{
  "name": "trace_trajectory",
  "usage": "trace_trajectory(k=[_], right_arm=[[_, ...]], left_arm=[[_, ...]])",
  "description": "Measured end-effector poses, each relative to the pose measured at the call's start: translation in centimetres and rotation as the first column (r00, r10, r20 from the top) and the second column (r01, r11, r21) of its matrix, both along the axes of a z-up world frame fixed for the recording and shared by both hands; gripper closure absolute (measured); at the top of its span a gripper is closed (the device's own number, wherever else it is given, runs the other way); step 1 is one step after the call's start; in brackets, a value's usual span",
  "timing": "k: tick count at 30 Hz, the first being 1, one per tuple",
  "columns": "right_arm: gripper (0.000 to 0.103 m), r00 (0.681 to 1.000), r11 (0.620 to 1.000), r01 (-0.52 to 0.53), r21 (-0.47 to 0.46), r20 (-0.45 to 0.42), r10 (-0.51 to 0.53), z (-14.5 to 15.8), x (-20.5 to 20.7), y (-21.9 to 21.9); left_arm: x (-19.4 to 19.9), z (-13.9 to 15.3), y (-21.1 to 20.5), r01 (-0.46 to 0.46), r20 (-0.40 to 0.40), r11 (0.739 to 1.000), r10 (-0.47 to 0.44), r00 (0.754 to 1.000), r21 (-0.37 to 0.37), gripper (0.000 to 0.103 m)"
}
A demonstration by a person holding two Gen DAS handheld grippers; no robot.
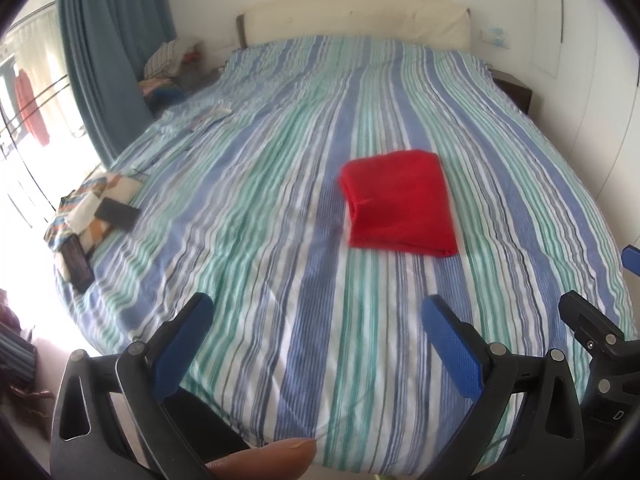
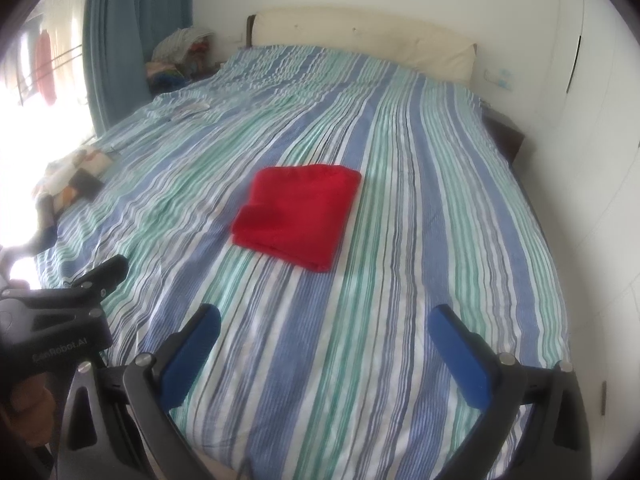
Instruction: Fold small clothes
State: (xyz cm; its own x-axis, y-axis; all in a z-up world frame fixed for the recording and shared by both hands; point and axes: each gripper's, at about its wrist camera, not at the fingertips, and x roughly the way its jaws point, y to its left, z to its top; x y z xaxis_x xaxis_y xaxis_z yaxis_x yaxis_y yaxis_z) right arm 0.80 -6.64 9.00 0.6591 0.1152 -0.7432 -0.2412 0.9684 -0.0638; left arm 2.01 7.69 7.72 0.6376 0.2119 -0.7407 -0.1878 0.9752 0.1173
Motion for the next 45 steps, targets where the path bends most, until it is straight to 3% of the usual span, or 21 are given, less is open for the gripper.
trace_trajectory(k=[15, 21, 35, 45], right_arm=[[0.001, 1.0, 1.0, 0.004, -0.006, -0.002, -0.004, -0.1, 0.0, 0.1], [0.001, 1.0, 1.0, 0.006, 0.003, 0.002, -0.006, 0.0, -0.1, 0.1], [0.001, 1.0, 1.0, 0.015, 0.007, 0.013, -0.015, 0.7, -0.5, 0.0], [0.001, 1.0, 1.0, 0.018, 0.007, 0.013, -0.018, 0.7, -0.5, -0.2]], left_arm=[[0.1, 0.2, -0.3, 0.028, -0.011, 0.999, -0.028, 1.0, -0.019, 0.0], [-0.1, 0.6, -0.8, 0.025, 0.011, 0.999, -0.025, 1.0, 0.027, 0.0], [0.4, 1.0, -0.8, 0.046, -0.003, 0.999, -0.046, 0.999, -0.022, 0.0], [0.3, 0.9, -1.4, 0.056, 0.002, 0.998, -0.056, 0.998, -0.001, 0.0]])
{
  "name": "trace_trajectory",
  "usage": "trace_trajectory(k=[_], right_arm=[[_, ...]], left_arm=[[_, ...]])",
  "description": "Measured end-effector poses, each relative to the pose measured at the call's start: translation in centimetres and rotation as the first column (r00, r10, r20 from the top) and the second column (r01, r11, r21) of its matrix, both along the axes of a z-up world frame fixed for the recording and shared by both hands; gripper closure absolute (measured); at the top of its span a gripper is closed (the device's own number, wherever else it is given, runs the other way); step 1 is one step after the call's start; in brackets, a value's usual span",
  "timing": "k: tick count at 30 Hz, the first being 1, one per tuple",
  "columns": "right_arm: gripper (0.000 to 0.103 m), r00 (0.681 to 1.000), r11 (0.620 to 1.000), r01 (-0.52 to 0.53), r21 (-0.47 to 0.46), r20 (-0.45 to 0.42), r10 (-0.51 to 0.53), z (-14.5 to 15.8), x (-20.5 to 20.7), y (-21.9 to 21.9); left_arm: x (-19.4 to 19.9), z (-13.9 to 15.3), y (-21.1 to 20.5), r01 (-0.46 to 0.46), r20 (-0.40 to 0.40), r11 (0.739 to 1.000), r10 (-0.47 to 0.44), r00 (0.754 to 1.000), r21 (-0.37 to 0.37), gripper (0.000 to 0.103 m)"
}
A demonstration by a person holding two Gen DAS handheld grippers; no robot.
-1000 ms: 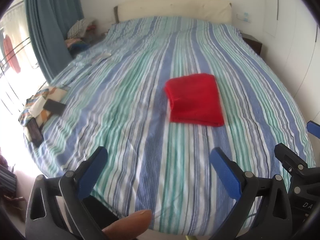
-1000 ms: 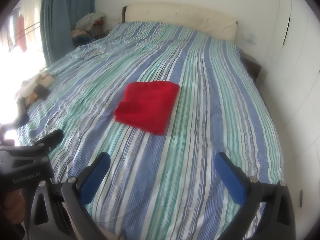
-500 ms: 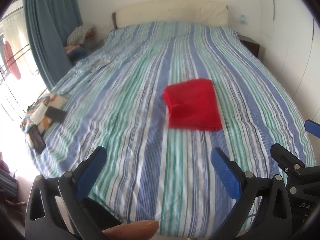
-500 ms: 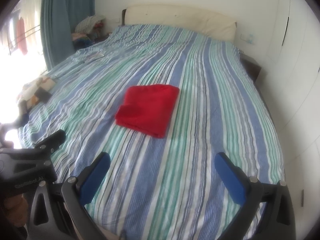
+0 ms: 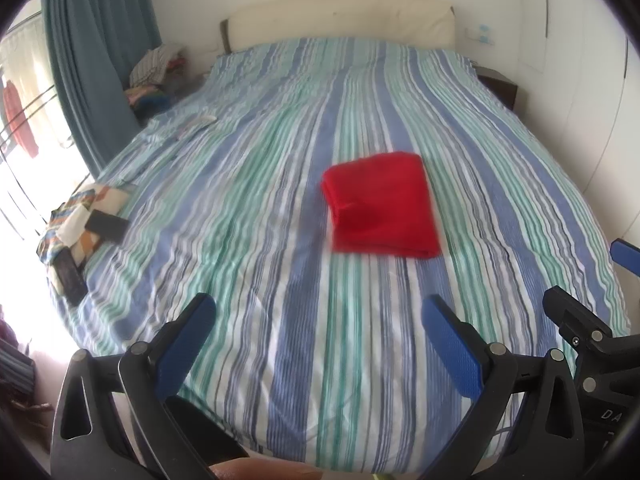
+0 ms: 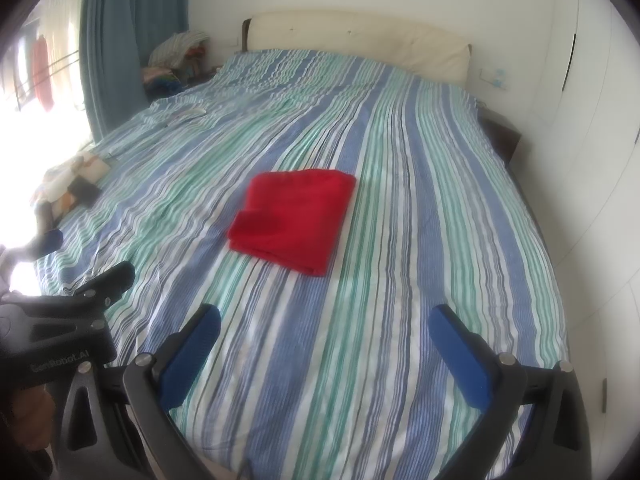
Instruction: Fold small clothes
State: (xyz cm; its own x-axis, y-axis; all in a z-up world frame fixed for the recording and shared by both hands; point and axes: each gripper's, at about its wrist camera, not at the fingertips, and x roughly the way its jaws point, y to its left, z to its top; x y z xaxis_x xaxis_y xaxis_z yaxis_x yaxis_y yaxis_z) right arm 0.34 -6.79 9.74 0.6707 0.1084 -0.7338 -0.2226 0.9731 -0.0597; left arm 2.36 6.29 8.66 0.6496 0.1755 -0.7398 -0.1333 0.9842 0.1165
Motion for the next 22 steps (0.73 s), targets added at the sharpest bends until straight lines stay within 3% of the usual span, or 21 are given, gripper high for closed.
trace_trajectory(k=[22], right_arm=[[0.001, 1.0, 1.0, 0.001, 0.001, -0.004, -0.001, -0.07, 0.07, -0.14]], left_arm=[[-0.45, 0.58, -0.2, 0.022, 0.042, 1.0, -0.021, 0.999, -0.004, 0.0]])
